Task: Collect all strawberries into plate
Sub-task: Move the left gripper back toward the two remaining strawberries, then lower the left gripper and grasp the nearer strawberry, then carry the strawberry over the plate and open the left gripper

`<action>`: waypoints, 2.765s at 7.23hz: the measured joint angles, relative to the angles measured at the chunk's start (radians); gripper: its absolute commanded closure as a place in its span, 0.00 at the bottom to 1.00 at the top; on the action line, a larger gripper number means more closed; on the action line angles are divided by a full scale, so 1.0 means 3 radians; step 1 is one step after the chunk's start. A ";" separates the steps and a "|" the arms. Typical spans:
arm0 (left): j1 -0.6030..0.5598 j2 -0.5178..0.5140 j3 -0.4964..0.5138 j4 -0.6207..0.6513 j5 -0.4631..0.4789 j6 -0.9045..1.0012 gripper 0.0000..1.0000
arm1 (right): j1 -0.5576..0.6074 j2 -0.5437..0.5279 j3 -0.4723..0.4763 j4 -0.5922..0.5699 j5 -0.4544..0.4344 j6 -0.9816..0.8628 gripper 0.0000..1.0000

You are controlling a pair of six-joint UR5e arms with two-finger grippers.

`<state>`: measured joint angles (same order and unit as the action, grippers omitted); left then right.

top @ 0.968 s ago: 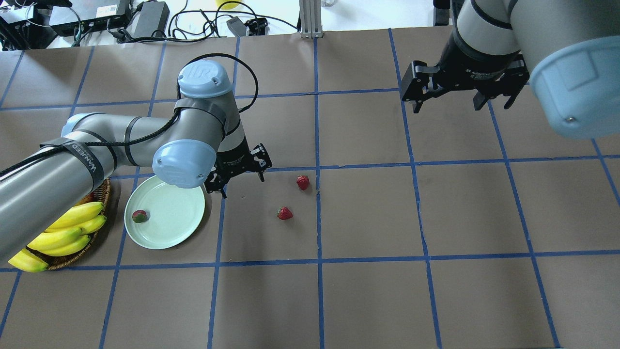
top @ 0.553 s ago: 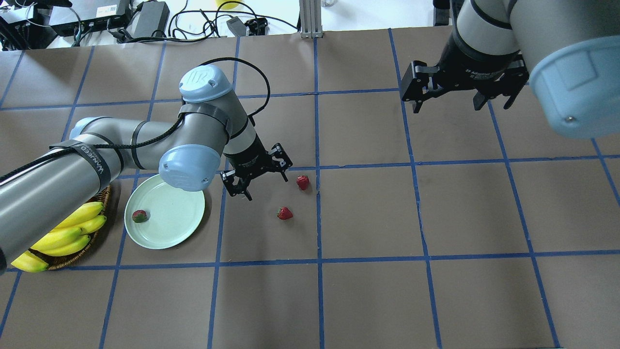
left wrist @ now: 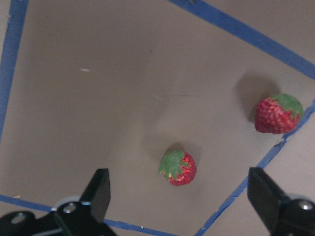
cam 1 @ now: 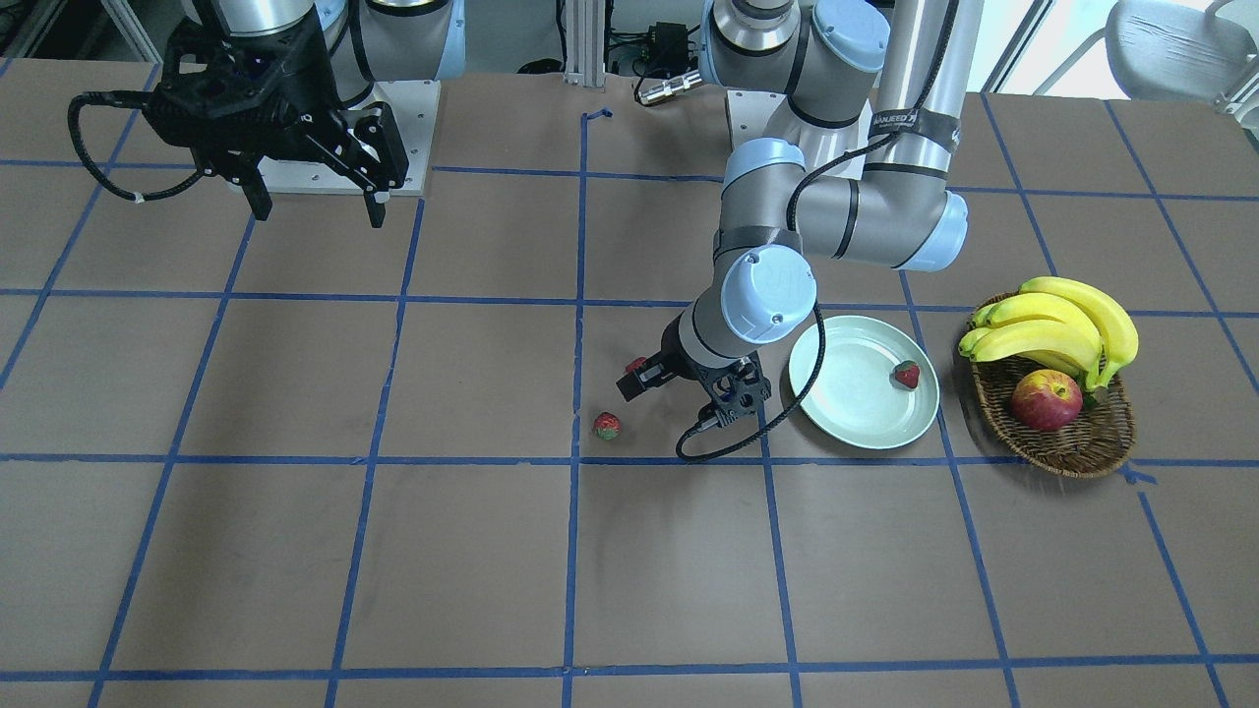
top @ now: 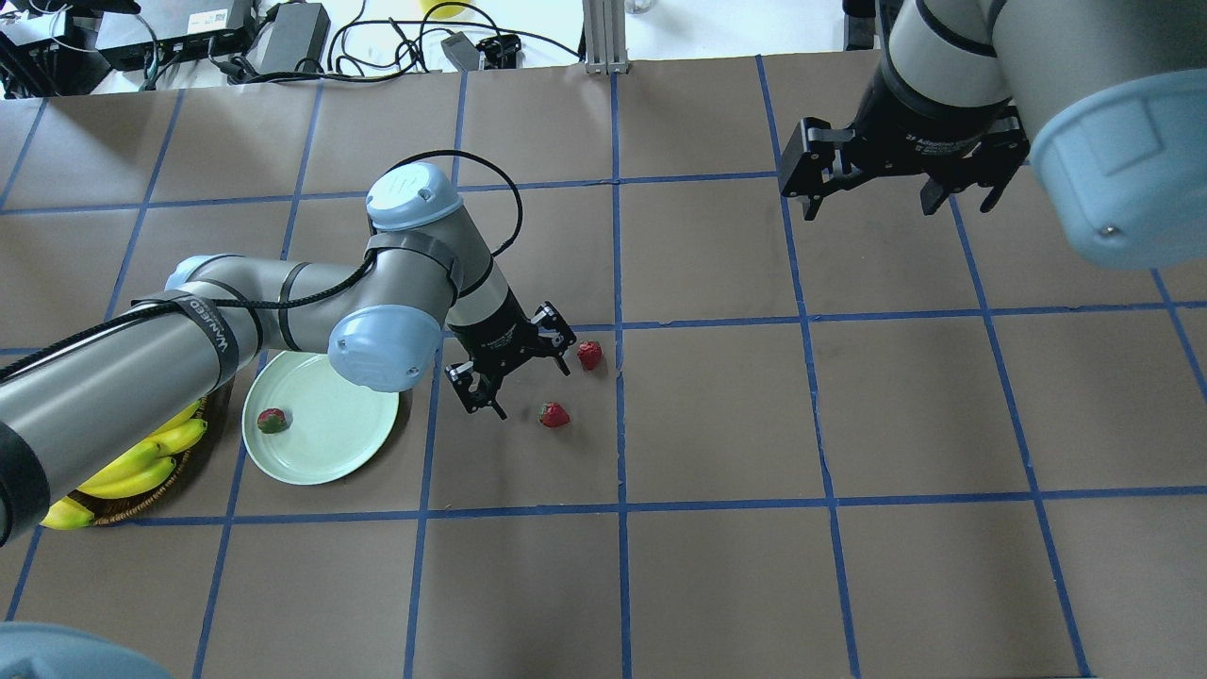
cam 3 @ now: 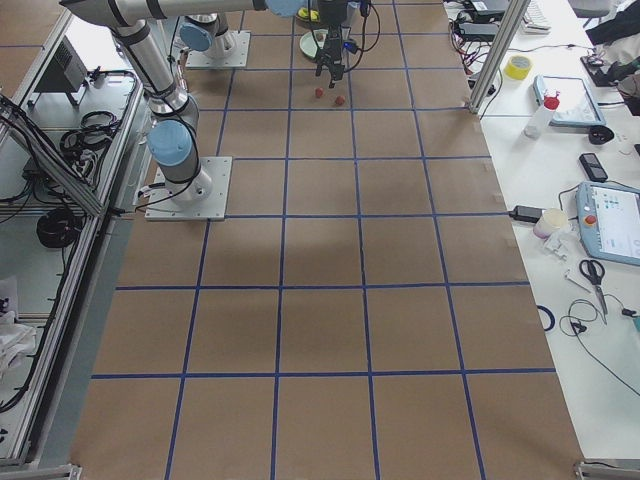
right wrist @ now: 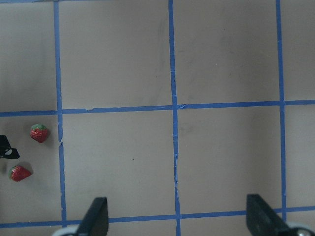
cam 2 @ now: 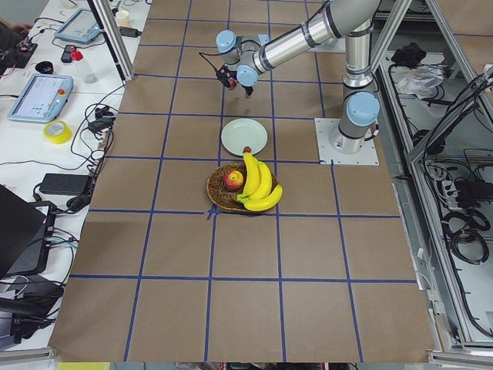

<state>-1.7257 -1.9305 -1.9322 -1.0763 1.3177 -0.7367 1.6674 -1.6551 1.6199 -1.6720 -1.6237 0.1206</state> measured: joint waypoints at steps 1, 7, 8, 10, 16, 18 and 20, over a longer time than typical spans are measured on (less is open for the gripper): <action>-0.0005 -0.0054 -0.0021 0.0015 -0.0008 -0.0043 0.05 | 0.0000 0.0002 0.0000 0.0000 0.0002 0.0001 0.00; -0.0039 -0.0112 -0.0090 0.0022 -0.0145 -0.0324 1.00 | 0.0000 0.0006 0.0000 -0.0005 0.0007 0.0002 0.00; -0.0041 -0.0106 -0.0087 0.0017 -0.0136 -0.0314 1.00 | 0.0000 0.0006 0.0000 -0.0005 0.0014 0.0002 0.00; -0.0039 -0.0040 -0.0069 0.0018 0.0245 -0.0203 1.00 | 0.0001 0.0004 0.0000 -0.0005 0.0009 0.0002 0.00; 0.0275 0.0188 0.0110 -0.0241 0.1611 0.0874 1.00 | 0.0001 0.0010 0.0000 -0.0005 0.0026 0.0002 0.00; 0.0461 0.0239 0.0109 -0.0274 0.1743 0.1318 1.00 | 0.0003 0.0009 -0.0001 -0.0005 0.0019 0.0002 0.00; 0.0622 0.0262 0.0056 -0.0279 0.1892 0.1780 1.00 | 0.0001 0.0007 -0.0005 -0.0005 0.0008 0.0002 0.00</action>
<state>-1.5392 -1.8519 -1.9155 -1.1600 1.8854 -0.2026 1.6677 -1.6531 1.6185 -1.6736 -1.6213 0.1212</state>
